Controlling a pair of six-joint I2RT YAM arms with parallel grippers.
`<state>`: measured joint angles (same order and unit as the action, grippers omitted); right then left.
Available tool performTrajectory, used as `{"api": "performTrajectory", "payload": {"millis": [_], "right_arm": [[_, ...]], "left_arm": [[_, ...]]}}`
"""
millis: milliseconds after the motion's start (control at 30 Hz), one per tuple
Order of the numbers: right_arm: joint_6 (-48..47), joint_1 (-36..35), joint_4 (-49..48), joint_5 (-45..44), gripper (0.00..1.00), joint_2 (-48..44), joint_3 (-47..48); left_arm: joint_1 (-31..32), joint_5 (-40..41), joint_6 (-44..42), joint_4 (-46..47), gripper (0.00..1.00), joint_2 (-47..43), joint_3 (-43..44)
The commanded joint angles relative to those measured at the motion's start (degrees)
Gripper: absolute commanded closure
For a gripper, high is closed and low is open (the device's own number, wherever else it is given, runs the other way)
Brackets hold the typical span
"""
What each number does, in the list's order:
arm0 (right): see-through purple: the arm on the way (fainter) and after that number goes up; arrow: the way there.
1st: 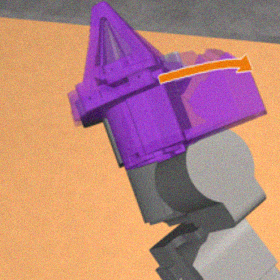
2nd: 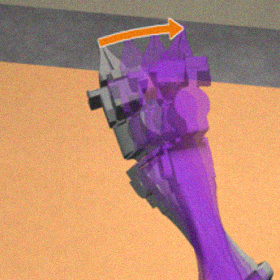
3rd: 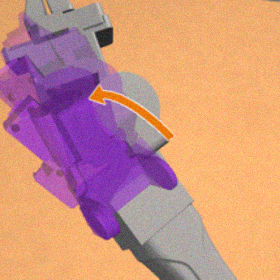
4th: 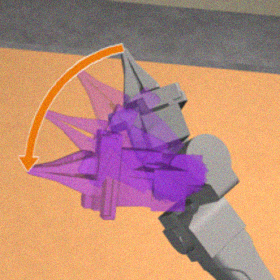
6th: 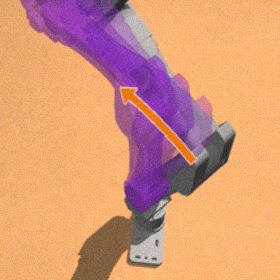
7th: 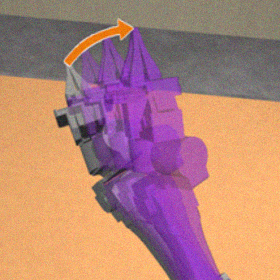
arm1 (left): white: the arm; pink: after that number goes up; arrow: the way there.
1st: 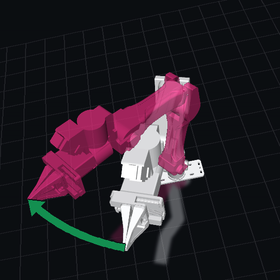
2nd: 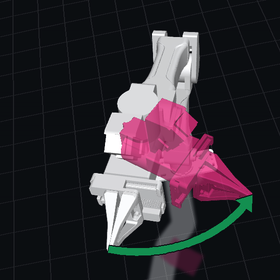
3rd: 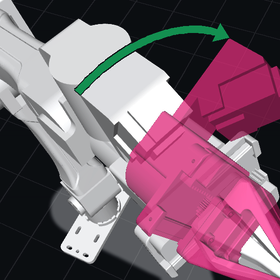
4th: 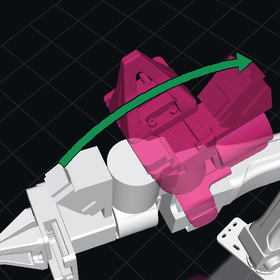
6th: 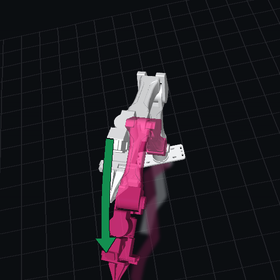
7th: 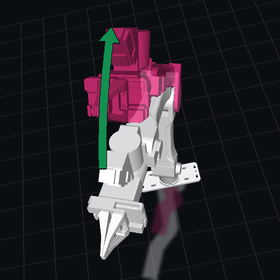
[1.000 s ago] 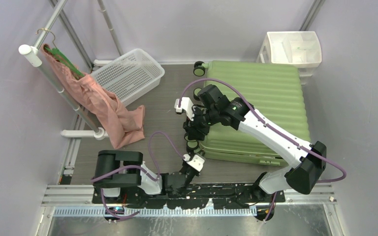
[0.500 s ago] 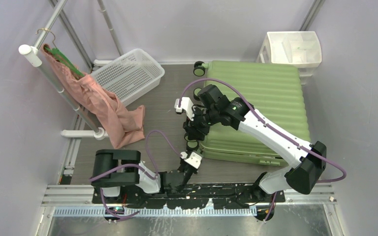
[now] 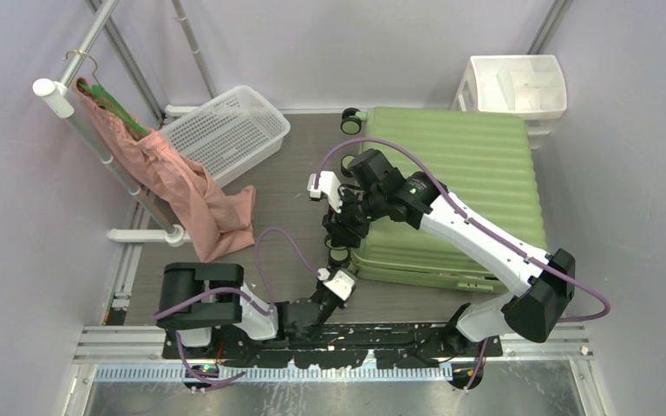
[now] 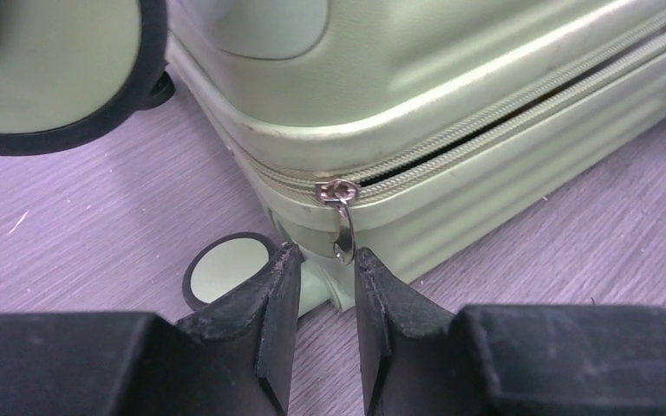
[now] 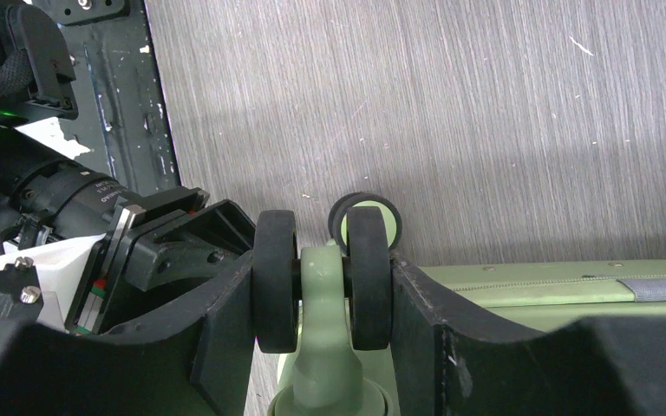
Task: Open, take out, and arrange the luggage
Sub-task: Unzip the luggage at the center of the board.
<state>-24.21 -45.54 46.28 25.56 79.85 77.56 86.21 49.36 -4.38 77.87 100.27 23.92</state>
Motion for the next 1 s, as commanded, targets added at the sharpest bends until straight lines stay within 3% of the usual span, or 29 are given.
{"api": "performTrajectory", "payload": {"millis": [0,200,500,600,800,967], "right_arm": [[11.29,1.18,-4.05,3.62,0.89,-2.07,1.38],[11.33,1.20,-4.03,3.70,0.89,-2.07,1.45],[11.32,1.16,-4.01,3.98,0.90,-1.80,1.53],[11.31,1.19,-3.92,4.05,0.89,-1.74,1.62],[11.31,1.23,-3.92,3.97,0.89,-1.81,1.49],[11.20,1.17,-3.83,3.97,0.89,-1.91,1.43]], "left_arm": [[-0.17,-3.66,-3.07,4.22,0.69,-2.24,-0.33],[-0.17,-2.86,-5.96,4.22,0.62,-1.94,1.18],[-0.17,0.90,-7.37,4.22,0.61,-1.68,2.77],[-0.17,1.73,-7.69,4.22,0.64,-1.41,3.35],[-0.17,1.82,-7.99,4.24,0.82,-1.30,3.35],[-0.17,1.80,-7.96,4.22,0.89,-1.72,2.82]]}}
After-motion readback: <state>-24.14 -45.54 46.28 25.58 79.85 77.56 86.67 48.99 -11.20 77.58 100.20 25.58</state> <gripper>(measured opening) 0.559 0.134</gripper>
